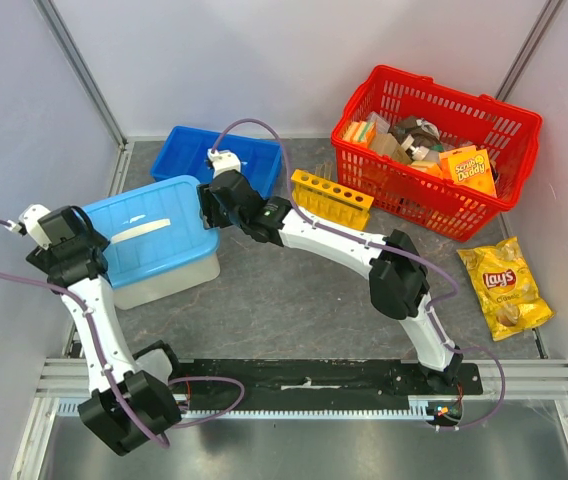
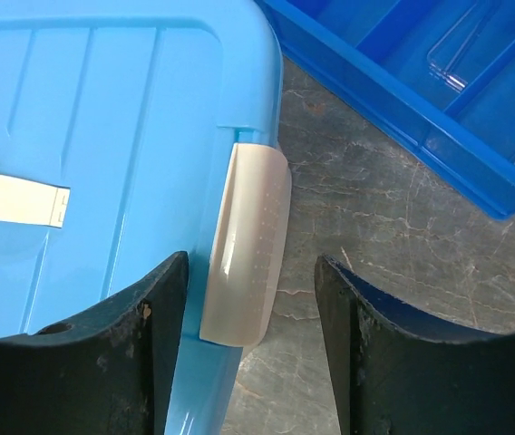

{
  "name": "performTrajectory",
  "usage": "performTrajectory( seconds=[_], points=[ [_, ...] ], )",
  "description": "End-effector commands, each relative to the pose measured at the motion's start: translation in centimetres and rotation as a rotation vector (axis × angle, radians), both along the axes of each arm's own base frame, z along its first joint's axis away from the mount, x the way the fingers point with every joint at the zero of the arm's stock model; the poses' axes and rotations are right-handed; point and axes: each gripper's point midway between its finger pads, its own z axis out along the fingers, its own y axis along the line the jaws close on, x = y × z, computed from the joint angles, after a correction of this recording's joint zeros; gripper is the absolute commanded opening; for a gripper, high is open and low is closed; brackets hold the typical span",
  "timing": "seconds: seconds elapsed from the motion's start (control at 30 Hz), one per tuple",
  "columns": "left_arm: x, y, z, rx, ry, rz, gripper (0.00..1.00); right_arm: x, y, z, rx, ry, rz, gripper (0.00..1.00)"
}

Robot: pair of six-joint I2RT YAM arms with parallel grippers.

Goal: Organize the chemistry lab equipment

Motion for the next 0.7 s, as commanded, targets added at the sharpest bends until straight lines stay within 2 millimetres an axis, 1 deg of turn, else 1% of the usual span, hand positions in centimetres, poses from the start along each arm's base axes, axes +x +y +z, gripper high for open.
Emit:
performTrajectory(
  seconds=[0.0, 0.1, 0.17, 0.23, 0.33, 0.37, 0.47, 0.57, 0.67],
  points=[
    [-1.3, 0.8, -0.3, 0.029, -0.011, 0.085, 0.82, 0.1, -0.2, 0.4, -0.069, -0.043, 0.047, 0.63],
    [-2.1, 0.8, -0.3, 0.022, -0.052, 0.145, 0.83, -0.1, 0.4, -0.3, -0.075, -0.03, 0.08, 0.61],
    [-2.4, 0.7, 0.0, 0.001, -0.079, 0.165, 0.84, -0.2, 0.7, -0.9, -0.081, -0.011, 0.093, 0.58],
    [-2.6, 0.4, 0.2, -0.014, -0.079, 0.167, 0.84, -0.2, 0.6, -1.6, -0.1, -0.003, 0.089, 0.53],
    [-3.5, 0.6, 0.5, -0.001, -0.053, 0.199, 0.84, 0.2, -0.1, -2.2, -0.141, -0.01, 0.072, 0.43],
    [-3.7, 0.6, 0.5, 0.005, -0.046, 0.198, 0.84, 0.3, -0.4, -2.2, -0.152, -0.017, 0.065, 0.41],
    [-4.4, 0.3, 0.6, 0.003, -0.052, 0.213, 0.84, 1.0, -1.3, -1.9, -0.174, -0.03, 0.045, 0.38],
    [-3.4, -0.6, 1.0, -0.018, -0.087, 0.141, 0.83, 1.5, -2.0, -1.1, -0.191, -0.056, 0.039, 0.36],
    [-3.2, -0.9, 1.1, -0.029, -0.087, 0.119, 0.82, 2.3, -3.0, -1.0, -0.223, -0.077, 0.024, 0.36]
  ],
)
